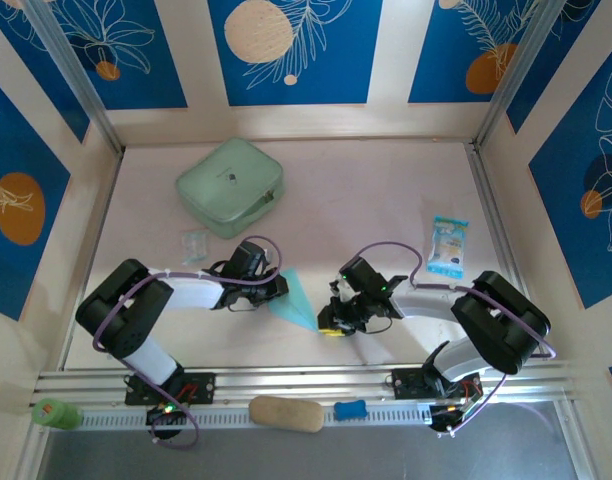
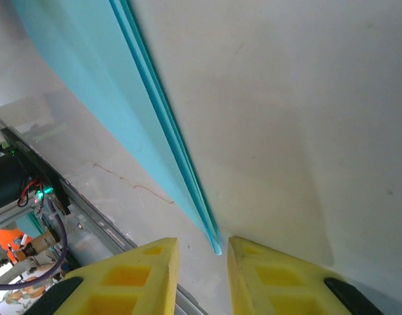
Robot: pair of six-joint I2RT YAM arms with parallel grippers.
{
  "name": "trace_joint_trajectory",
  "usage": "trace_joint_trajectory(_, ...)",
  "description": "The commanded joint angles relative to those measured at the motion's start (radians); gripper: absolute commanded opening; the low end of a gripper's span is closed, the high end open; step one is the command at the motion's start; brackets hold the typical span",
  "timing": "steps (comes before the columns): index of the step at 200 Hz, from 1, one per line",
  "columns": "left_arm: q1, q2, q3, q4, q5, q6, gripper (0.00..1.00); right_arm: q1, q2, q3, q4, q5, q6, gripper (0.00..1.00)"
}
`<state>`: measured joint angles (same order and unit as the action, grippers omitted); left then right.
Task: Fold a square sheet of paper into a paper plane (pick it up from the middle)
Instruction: Perform the fourth fold on the wing at the bottom-center of the table.
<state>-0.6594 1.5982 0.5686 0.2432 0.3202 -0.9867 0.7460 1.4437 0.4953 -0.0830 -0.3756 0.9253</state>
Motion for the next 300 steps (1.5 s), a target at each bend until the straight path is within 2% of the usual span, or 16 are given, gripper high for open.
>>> trace_joint_trajectory(1,0.004,-0.003,0.004,-0.07,-0.035,0.005,0.05,0.009,0.016,0.005,-0.019,-0.044,0.004,0.26)
trace_joint_trajectory(39,0.003,-0.007,0.001,-0.07,-0.036,0.004,0.05,0.011,0.062,0.019,0.057,-0.102,0.02,0.26)
trace_joint_trajectory(97,0.004,-0.007,0.001,-0.068,-0.033,0.004,0.05,0.007,0.086,0.04,0.098,-0.11,0.028,0.26)
trace_joint_trajectory(139,0.005,-0.006,0.002,-0.068,-0.033,0.002,0.05,-0.002,0.075,0.052,0.075,-0.097,0.023,0.26)
trace_joint_trajectory(173,0.009,-0.005,0.0,-0.063,-0.03,-0.015,0.04,0.009,0.032,0.084,-0.098,-0.007,0.0,0.25)
trace_joint_trajectory(210,0.014,-0.004,-0.008,-0.062,-0.026,-0.049,0.03,0.029,-0.025,0.038,-0.098,-0.046,0.068,0.26)
trace_joint_trajectory(300,0.022,-0.003,-0.026,-0.059,-0.029,-0.078,0.03,0.038,0.088,0.069,-0.111,-0.026,0.099,0.3)
